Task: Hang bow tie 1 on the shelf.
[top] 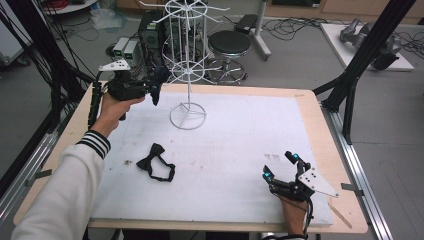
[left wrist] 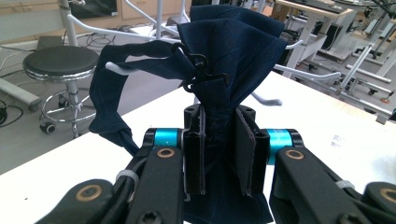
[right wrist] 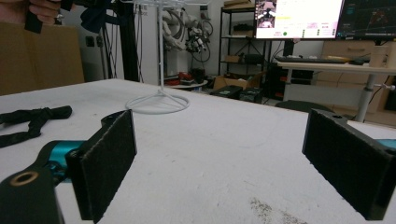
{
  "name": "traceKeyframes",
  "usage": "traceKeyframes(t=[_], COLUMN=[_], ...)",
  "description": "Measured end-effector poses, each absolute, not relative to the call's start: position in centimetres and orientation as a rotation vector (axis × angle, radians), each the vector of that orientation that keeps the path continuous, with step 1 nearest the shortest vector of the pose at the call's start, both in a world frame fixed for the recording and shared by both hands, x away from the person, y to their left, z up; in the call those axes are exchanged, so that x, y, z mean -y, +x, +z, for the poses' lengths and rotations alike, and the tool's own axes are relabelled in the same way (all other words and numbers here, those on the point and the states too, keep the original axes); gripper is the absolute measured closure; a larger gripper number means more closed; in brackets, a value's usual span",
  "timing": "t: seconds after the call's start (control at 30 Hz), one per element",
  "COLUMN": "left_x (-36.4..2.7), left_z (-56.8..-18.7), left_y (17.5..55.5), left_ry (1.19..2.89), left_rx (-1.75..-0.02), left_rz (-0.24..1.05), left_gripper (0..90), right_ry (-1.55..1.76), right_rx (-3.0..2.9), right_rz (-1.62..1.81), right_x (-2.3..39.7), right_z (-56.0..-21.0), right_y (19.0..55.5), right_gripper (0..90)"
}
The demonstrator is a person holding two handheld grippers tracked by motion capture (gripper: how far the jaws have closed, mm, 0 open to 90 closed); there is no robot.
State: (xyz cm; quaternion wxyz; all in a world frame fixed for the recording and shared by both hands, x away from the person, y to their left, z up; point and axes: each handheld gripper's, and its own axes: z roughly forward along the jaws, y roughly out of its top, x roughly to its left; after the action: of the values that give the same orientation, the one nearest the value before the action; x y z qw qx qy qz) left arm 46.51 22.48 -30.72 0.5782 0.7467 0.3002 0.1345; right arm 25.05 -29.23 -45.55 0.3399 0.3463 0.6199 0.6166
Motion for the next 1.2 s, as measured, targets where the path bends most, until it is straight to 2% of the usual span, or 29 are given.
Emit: traceKeyframes(t=[1.07, 1.13, 1.2], left_x=[-21.3, -21.3, -21.4], left_z=[-32.4, -32.3, -32.3], left_y=[47.5, 47.5, 47.4], left_ry=[1.859, 1.859, 1.856], left_rx=[-0.76, -0.763, -0.756], left_rz=[0.288, 0.285, 0.274], left_gripper=[74.3, 73.1, 67.4], right_ry=[0.899, 0.902, 0.899], right_rx=[-1.612, -1.613, -1.613], right_rz=[1.607, 1.606, 1.606], right_x=[29.2, 29.2, 29.2], right_z=[-45.6, -45.6, -45.6], right_y=[25.1, 25.1, 25.1], right_gripper=[9.3, 9.3, 9.3])
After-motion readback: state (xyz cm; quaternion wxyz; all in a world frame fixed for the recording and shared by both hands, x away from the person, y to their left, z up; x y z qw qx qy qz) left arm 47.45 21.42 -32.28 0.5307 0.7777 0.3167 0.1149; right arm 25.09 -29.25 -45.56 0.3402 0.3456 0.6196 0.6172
